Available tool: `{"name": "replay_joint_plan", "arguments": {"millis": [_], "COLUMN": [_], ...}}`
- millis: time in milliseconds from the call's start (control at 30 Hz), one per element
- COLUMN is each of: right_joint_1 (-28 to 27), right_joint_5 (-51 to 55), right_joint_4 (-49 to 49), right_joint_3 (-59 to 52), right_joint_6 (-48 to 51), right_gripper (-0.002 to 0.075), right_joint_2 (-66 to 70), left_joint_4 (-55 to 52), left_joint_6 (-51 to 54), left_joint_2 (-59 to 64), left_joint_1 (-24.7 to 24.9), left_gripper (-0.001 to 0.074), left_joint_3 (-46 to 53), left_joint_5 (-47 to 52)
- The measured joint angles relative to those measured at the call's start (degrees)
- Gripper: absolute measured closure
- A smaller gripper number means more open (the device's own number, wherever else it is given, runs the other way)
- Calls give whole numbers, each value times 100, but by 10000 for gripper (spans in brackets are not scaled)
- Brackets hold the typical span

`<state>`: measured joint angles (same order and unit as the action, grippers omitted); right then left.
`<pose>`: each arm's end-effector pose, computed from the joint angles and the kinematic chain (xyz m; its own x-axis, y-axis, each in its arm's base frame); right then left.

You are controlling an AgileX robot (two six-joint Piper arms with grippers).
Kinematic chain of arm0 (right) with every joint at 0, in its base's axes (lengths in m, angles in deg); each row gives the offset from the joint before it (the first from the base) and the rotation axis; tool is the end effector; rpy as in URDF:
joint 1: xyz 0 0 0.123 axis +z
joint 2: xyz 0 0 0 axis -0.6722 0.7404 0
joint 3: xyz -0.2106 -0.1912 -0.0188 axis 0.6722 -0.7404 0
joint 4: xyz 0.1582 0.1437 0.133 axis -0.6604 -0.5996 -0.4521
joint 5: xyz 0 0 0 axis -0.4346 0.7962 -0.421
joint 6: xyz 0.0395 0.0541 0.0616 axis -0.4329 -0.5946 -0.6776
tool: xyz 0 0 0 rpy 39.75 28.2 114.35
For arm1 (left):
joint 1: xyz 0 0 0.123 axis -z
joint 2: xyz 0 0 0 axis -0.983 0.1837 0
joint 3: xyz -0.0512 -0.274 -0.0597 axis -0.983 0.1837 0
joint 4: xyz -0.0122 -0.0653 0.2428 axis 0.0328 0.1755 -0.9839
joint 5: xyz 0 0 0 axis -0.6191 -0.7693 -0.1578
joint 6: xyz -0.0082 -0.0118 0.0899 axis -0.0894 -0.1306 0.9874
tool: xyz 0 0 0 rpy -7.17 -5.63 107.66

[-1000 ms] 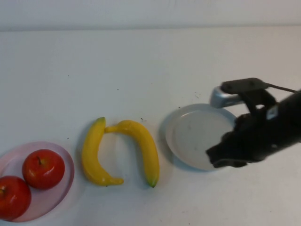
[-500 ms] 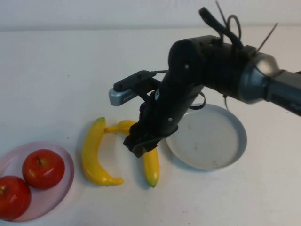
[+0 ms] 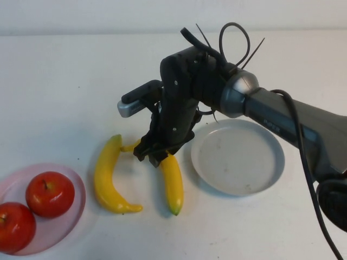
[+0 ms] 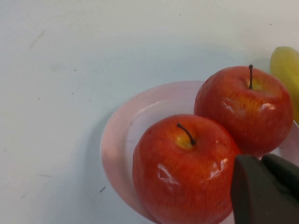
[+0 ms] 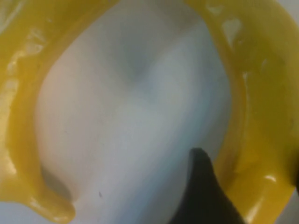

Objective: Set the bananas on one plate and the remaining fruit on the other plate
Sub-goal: Put another type of fruit in the right plate

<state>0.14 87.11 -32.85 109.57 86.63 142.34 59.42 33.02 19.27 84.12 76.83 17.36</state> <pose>0.3569 0.3351 0.2204 -0.7122 -0.6492 -0.2671 -0.6868 0.7232 0.0736 0.0525 -0.0028 0.1717 -0.2943 0.0528 -0.9542 0.0739 0.9967 0.0324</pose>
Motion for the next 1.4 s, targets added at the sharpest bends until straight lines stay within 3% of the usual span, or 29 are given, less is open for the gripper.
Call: {"name": "replay_joint_plan", "arguments": {"millis": [200,400,667,933,1233,1400], "right_joint_1": [0,-11,-11,-87,-892,-1545], "right_joint_5": [109,142,142,153,-435,-806], "right_joint_4": [84,135,135,150,372,426], "right_joint_3": [100,103,103,-24,-2085,-2798], "right_joint_6": [-17,-17,-17,-588,-751,-967], "right_gripper": [281,267,419,419,419,419], "right_joint_2": [227,380,388,-145,-1748,-1910], "left_joint_4": [0,0,0,0,-11,-11], "left_joint_6": [0,0,0,0,0,0], "left_joint_2": [0,0,0,0,0,0], "left_joint_1": [0,0,0,0,0,0], "left_gripper": [731,731,731,731,731,731], "left_joint_3": [0,0,0,0,0,0], "left_joint_5": [0,0,0,0,0,0]}}
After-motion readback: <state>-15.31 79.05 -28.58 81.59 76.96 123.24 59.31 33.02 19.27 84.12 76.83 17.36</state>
